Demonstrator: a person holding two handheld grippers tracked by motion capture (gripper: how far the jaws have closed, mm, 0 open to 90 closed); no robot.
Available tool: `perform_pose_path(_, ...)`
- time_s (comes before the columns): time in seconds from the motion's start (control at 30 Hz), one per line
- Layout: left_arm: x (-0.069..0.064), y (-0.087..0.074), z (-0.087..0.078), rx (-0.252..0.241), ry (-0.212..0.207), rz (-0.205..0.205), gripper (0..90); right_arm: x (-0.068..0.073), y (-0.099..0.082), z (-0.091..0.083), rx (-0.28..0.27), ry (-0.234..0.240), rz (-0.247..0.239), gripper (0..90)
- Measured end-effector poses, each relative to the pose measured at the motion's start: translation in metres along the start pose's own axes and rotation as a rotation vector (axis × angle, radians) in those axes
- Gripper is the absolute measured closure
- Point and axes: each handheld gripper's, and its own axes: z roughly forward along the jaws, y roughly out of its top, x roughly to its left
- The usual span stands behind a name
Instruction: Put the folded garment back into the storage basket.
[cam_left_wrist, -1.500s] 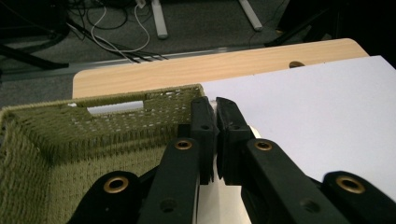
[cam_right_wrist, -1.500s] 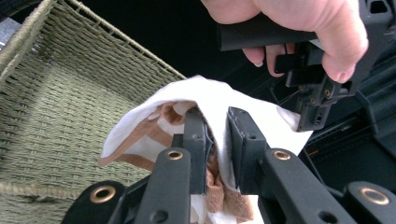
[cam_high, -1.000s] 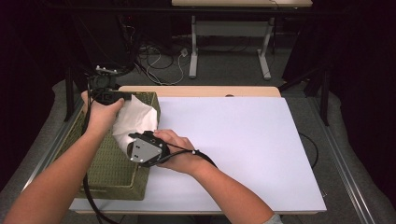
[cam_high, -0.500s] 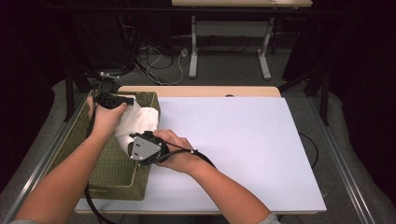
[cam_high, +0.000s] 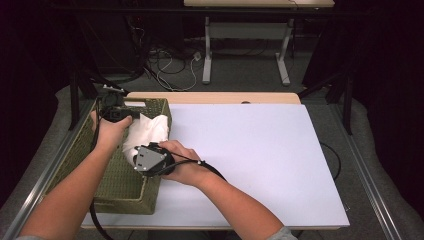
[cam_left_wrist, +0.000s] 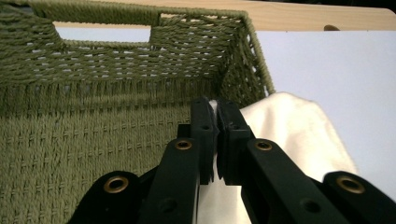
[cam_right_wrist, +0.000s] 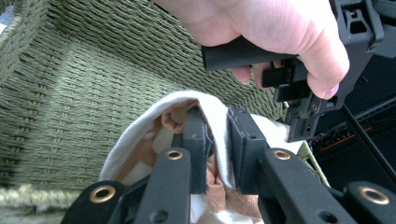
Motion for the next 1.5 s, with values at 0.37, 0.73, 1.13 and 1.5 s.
perform_pose_path(0.37,0.018,-0.002,0.01,0.013,-0.002,-0.022,86.6,0.007,0.006,0.016,0.02,0.038,0.003,78.1)
perform_pose_path(0.73,0.028,-0.004,0.016,0.031,0.03,-0.02,86.6,0.011,0.01,0.032,0.028,0.075,0.02,78.1)
perform_pose_path(1.13,0.04,-0.008,0.024,0.04,0.037,-0.04,86.7,0.016,0.007,0.05,0.077,0.124,0.038,78.1)
perform_pose_path(1.5,0.048,-0.01,0.028,0.045,0.058,-0.068,86.6,0.013,0.005,0.054,0.093,0.142,0.071,78.1)
